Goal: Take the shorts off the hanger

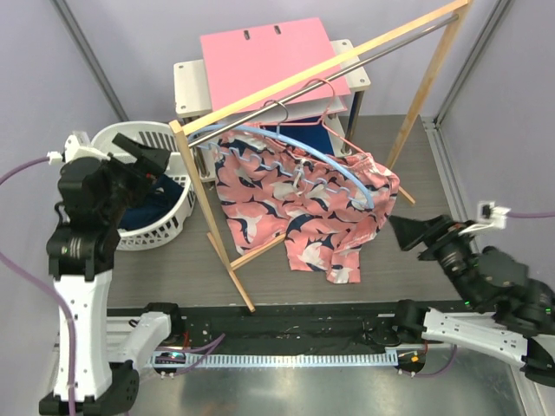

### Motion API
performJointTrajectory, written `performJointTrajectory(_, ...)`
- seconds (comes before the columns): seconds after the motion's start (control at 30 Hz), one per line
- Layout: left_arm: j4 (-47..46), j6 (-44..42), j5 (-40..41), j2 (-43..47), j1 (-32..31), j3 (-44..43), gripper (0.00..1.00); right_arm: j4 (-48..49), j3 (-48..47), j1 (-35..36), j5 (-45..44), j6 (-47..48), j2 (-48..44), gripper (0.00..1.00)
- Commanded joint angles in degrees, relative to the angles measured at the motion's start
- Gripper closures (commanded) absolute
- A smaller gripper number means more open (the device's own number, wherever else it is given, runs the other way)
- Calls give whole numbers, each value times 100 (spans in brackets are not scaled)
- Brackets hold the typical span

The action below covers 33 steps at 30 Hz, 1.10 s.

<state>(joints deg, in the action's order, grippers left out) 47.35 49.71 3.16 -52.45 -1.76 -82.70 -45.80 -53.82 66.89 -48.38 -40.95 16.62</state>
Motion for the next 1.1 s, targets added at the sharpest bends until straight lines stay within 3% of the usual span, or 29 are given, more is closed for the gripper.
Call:
performJointTrajectory(0.0, 773, -708, -1105, 200, 0, -98, 2, -350, -1819, -1, -752, 577, 999, 18)
performJointTrajectory(0.13, 960, -884, -1291, 235, 0, -141, 3, -359, -3061, -1, -568, 1605, 1940, 14)
performJointTrajectory(0.3, 1039, -946, -1370, 173, 9, -317, 3, -394, -4738, 43, -278, 2100, 3126, 14)
performJointTrajectory(0.73, 1048, -832, -1766, 129, 0, -405, 4, -307, -6033, -70, 126, 2337, 5121, 15)
performJointTrajectory(0.83, 1118, -858, -1819, 129, 0, -440, 4, -263, -6543, -395, 810, 2425, 5587, 24)
performJointTrajectory(0.9, 1171, -858, -1862, 138, 0, -458, 4, -263, -6685, -1350, 2134, 2251, 5729, 28)
performJointTrajectory(0.97, 1206, -876, -1880, 138, 0, -484, 5, -236, -6659, -2150, 2866, 2056, 5843, 36)
performJointTrajectory(1.07, 1276, -902, -1880, 156, 0, -519, 4, 70, -6457, -2286, 3317, 2196, 5791, 35)
